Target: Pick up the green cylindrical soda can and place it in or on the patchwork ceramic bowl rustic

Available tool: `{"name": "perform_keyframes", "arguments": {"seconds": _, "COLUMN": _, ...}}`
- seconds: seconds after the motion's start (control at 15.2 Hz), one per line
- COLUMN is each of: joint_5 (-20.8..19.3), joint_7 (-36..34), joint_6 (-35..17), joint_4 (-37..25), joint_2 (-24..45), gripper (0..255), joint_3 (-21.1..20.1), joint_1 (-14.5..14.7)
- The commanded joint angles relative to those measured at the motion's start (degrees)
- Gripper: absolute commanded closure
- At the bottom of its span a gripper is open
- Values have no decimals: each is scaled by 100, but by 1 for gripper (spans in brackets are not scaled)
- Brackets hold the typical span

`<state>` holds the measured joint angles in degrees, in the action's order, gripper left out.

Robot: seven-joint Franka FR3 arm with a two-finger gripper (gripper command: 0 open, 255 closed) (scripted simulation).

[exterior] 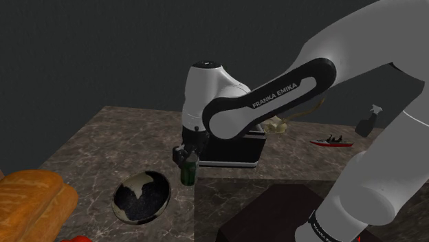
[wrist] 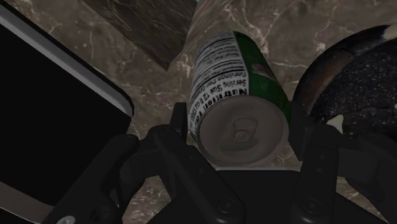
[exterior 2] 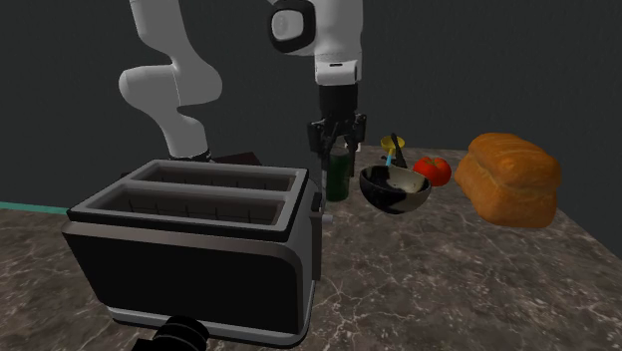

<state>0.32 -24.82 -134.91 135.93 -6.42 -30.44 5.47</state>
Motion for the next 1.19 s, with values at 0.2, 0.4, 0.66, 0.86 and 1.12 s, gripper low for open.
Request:
{"name": "perform_keyframes", "arguments": {"seconds": 0.2, "joint_5": 150, "joint_7": 118, "joint_6": 400, "joint_4": -194, "joint_2": -233, "gripper": 255, "joint_3": 41, "joint_1": 25}}
{"name": "perform_keyframes", "arguments": {"seconds": 0.4, "joint_5": 222, "joint_7": 182, "joint_6": 641, "joint_4": -320, "joint_2": -362, "gripper": 255, "joint_3": 74, "joint_1": 36}}
{"name": "perform_keyframes", "arguments": {"seconds": 0.66, "joint_5": 297, "joint_7": 253, "joint_6": 962, "joint_4": -505, "joint_2": -513, "gripper": 255, "joint_3": 117, "joint_1": 47}}
{"name": "perform_keyframes", "arguments": {"seconds": 0.86, "joint_5": 339, "joint_7": 296, "joint_6": 1201, "joint_4": -656, "joint_2": -609, "gripper": 255, "joint_3": 149, "joint_1": 52}}
{"name": "perform_keyframes", "arguments": {"seconds": 1.12, "joint_5": 380, "joint_7": 342, "joint_6": 1517, "joint_4": -874, "joint_2": -717, "gripper": 255, "joint_3": 190, "joint_1": 55}}
